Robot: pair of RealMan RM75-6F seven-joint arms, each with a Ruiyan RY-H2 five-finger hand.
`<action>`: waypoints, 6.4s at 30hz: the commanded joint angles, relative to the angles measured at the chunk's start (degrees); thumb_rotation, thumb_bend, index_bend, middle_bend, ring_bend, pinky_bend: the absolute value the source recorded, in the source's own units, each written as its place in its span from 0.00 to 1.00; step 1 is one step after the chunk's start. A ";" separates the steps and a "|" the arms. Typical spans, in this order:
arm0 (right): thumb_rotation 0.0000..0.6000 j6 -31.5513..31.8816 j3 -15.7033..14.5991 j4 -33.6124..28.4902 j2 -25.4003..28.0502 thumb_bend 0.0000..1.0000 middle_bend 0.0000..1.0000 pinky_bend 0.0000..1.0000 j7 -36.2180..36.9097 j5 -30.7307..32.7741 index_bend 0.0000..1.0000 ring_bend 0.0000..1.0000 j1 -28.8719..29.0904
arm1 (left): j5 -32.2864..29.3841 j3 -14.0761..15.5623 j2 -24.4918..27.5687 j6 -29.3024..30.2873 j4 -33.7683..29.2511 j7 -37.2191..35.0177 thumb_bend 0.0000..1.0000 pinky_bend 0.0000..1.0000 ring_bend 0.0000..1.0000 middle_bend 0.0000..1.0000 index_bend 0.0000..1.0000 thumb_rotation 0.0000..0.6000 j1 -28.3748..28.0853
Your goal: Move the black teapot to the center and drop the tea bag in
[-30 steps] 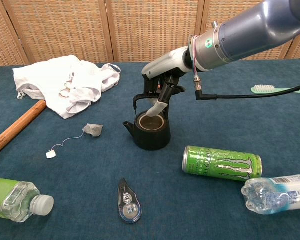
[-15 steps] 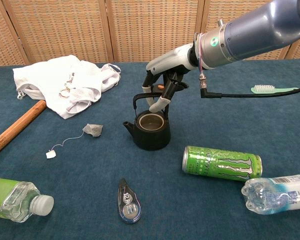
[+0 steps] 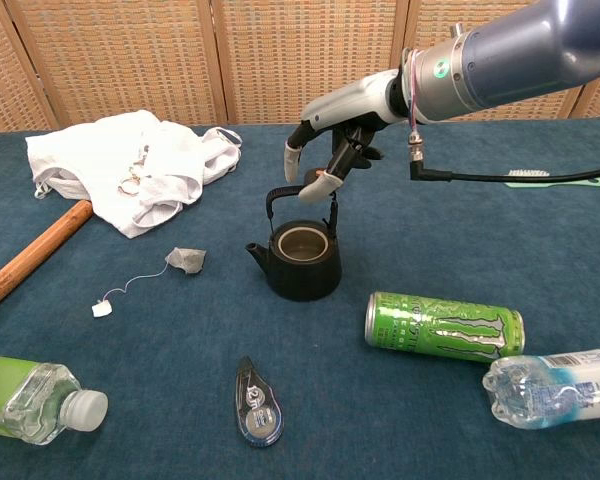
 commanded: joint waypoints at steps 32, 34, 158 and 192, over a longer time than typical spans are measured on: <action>1.00 20.84 1.19 -6.15 4.76 0.46 0.23 0.69 -2.40 -1.26 0.28 0.34 -13.61 | 4.66 0.04 1.33 -0.81 -0.35 3.12 0.43 0.00 0.00 0.00 0.00 1.00 -2.59; 1.00 23.80 1.22 -7.35 5.04 0.46 0.23 0.67 -3.28 -1.66 0.28 0.31 -15.14 | 5.17 0.03 1.48 -1.17 -0.31 3.54 0.43 0.00 0.00 0.00 0.00 1.00 -3.10; 1.00 45.19 2.70 -20.64 12.31 0.46 0.22 0.63 -7.11 -14.94 0.28 0.28 -53.19 | -8.32 -1.11 -21.23 -33.36 14.33 10.47 0.34 0.69 0.74 0.79 0.50 1.00 -31.17; 1.00 44.63 3.24 -21.28 13.18 0.43 0.22 0.63 -6.61 -14.51 0.28 0.28 -54.53 | -11.26 -0.91 -21.99 -34.34 14.37 11.15 0.46 0.69 0.74 0.79 0.52 1.00 -32.06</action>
